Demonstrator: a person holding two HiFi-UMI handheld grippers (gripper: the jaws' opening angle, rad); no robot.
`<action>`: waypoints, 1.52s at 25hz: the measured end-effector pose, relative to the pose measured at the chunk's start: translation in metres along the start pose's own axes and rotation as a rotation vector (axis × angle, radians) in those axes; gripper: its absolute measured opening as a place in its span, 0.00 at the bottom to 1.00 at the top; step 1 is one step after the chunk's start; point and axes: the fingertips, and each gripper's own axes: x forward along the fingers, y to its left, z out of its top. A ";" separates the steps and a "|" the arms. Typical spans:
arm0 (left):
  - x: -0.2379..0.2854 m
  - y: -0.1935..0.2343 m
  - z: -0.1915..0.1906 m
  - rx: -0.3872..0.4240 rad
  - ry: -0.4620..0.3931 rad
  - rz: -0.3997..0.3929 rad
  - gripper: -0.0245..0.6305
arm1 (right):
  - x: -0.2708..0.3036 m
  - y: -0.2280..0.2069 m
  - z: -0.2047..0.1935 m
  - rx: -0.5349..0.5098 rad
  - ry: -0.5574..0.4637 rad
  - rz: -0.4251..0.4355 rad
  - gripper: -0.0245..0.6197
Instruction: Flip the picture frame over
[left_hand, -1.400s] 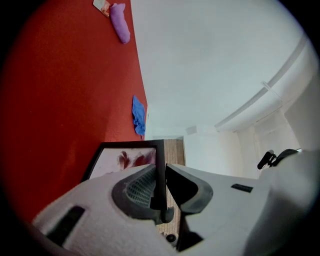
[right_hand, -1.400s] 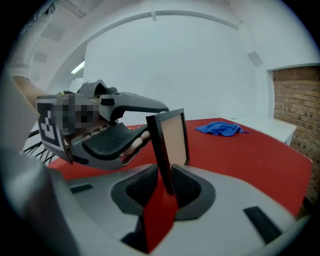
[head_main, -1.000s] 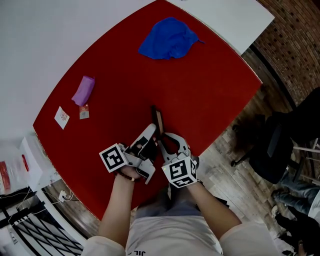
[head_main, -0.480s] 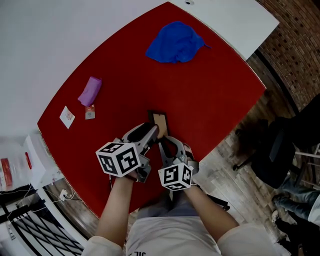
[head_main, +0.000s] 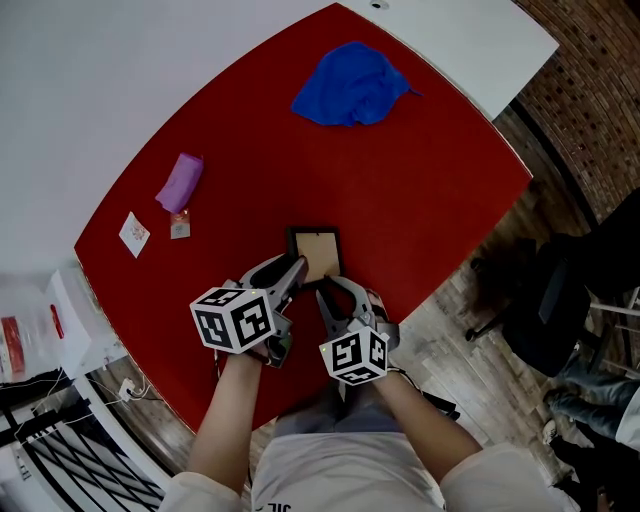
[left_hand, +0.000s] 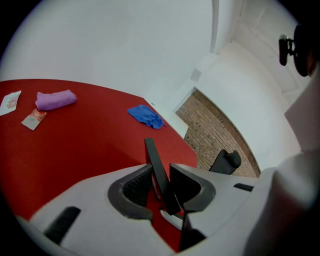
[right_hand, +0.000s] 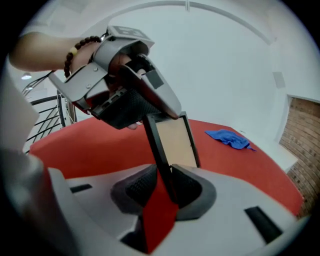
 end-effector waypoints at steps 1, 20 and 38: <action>-0.001 0.005 -0.004 -0.009 0.005 0.003 0.21 | -0.002 0.002 -0.002 0.000 0.002 0.015 0.15; 0.008 0.058 -0.059 -0.110 0.091 -0.007 0.15 | 0.009 -0.070 -0.058 0.508 0.164 -0.136 0.15; 0.022 0.068 -0.084 0.054 0.106 0.173 0.18 | -0.004 -0.075 -0.061 0.498 0.215 -0.180 0.10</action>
